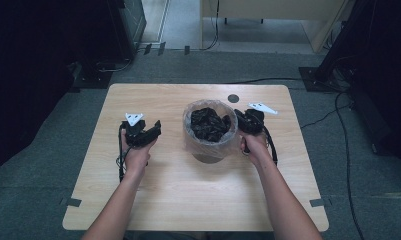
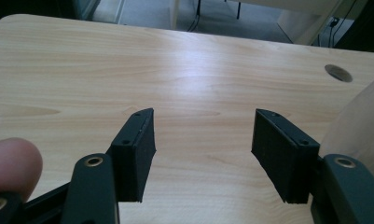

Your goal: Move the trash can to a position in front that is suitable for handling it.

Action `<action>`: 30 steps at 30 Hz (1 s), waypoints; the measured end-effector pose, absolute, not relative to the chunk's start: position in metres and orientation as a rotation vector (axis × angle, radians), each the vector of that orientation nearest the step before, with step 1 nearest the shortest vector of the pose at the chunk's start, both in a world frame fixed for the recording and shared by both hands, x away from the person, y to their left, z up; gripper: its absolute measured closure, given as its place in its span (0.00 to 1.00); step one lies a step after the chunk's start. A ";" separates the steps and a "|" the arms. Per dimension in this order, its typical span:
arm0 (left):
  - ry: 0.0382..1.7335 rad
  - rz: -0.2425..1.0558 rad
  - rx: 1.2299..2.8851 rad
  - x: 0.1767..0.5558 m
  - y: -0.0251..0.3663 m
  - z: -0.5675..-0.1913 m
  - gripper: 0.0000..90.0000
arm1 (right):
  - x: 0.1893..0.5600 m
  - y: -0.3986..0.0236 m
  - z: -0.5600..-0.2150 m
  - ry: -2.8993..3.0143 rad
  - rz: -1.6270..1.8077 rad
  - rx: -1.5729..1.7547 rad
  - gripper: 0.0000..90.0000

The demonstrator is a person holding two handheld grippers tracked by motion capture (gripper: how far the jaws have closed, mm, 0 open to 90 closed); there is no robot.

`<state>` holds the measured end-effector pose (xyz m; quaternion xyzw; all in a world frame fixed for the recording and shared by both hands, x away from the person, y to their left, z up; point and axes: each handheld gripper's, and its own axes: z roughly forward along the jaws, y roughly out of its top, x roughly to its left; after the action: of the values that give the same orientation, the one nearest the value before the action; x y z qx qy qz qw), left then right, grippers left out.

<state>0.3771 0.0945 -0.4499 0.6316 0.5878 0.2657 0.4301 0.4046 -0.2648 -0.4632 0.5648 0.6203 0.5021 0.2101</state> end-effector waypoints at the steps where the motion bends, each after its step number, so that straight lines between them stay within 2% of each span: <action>1: 1.461 0.659 1.570 0.379 0.092 -0.449 0.47 | 0.404 -0.263 -0.464 1.730 1.393 1.569 0.90; 7: 1.390 0.645 1.584 0.387 0.073 -0.444 0.60 | 0.401 -0.252 -0.465 1.728 1.425 1.577 0.91; 8: 1.375 0.648 1.592 0.387 0.070 -0.444 0.65 | 0.399 -0.248 -0.466 1.732 1.439 1.570 0.91; 9: 1.369 0.635 1.591 0.388 0.068 -0.444 0.65 | 0.399 -0.248 -0.466 1.732 1.439 1.570 0.91; 11: 1.359 0.608 1.592 0.389 0.067 -0.445 0.72 | 0.396 -0.243 -0.466 1.742 1.446 1.554 0.91; 21: 1.276 0.604 1.610 0.382 0.061 -0.442 0.89 | 0.386 -0.226 -0.464 1.776 1.463 1.502 0.92; 27: 1.304 0.581 1.603 0.380 0.058 -0.445 1.00 | 0.383 -0.218 -0.463 1.761 1.470 1.496 1.00; 30: 1.283 0.582 1.619 0.377 0.059 -0.448 1.00 | 0.381 -0.217 -0.463 1.767 1.472 1.474 1.00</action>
<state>0.3774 0.0592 -0.4483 0.6628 0.5254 0.2382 0.4774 0.3808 -0.2166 -0.4627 0.5284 0.6334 0.5274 0.2035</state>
